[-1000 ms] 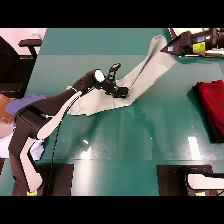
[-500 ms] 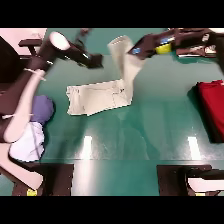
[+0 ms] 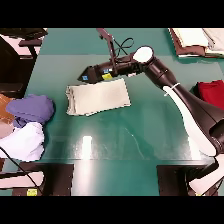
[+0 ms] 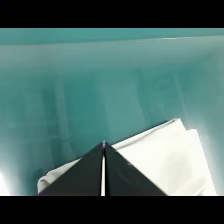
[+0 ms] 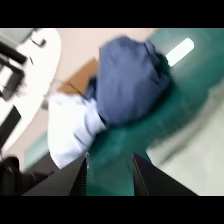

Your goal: Fold the shirts.

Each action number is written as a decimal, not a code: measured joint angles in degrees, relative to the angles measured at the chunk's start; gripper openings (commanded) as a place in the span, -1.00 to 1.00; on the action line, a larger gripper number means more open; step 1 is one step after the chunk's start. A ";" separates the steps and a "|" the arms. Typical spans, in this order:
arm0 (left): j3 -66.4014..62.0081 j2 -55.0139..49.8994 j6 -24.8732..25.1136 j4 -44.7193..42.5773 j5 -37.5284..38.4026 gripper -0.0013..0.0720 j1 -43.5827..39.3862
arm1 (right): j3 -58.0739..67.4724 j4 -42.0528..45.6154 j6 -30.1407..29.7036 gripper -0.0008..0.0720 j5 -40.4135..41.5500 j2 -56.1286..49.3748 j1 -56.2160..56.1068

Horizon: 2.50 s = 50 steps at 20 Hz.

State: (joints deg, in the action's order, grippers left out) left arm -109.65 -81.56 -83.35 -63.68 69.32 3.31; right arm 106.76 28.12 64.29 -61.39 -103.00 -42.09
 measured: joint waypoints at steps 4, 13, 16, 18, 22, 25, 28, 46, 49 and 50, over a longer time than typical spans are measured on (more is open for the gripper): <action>0.02 0.87 0.66 -0.33 1.84 -0.90 0.87 | -2.64 9.55 5.44 -0.13 -7.80 0.13 8.41; 0.09 0.81 1.01 -0.22 3.48 -0.90 1.14 | -17.70 15.30 13.90 0.74 -8.94 -1.70 23.08; 0.09 0.46 1.18 -0.13 3.54 -0.90 1.16 | -17.79 12.24 14.49 0.59 -6.47 -5.49 21.75; 0.09 0.33 1.27 0.26 3.56 -0.90 1.16 | -15.47 10.38 14.53 0.26 -5.84 -8.37 19.93; 0.09 0.17 1.66 2.25 3.56 -0.90 1.16 | -8.52 9.86 14.75 -0.94 -4.76 -13.97 16.24; 0.07 0.15 2.67 3.87 3.54 -0.90 -0.46 | -3.87 9.88 14.71 -0.94 -4.72 -15.52 15.43; 0.09 0.15 3.48 3.89 3.56 -0.90 -4.35 | -1.25 10.45 14.71 -0.94 -4.55 -13.35 18.23; 0.09 0.15 4.37 4.02 3.17 -0.90 -14.56 | -18.67 25.53 19.63 -0.94 -1.77 22.03 69.05; 0.09 0.15 4.07 4.13 3.17 -0.90 -14.64 | -17.27 25.55 19.65 -0.94 -1.62 22.69 72.22; 0.09 0.15 3.96 4.15 3.17 -0.90 -14.67 | -15.96 25.44 19.65 -0.94 -2.01 22.77 72.70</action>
State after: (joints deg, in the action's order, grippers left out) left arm -109.56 -81.41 -79.40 -59.53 72.49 -11.35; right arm 90.80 53.56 83.94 -63.40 -80.23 30.61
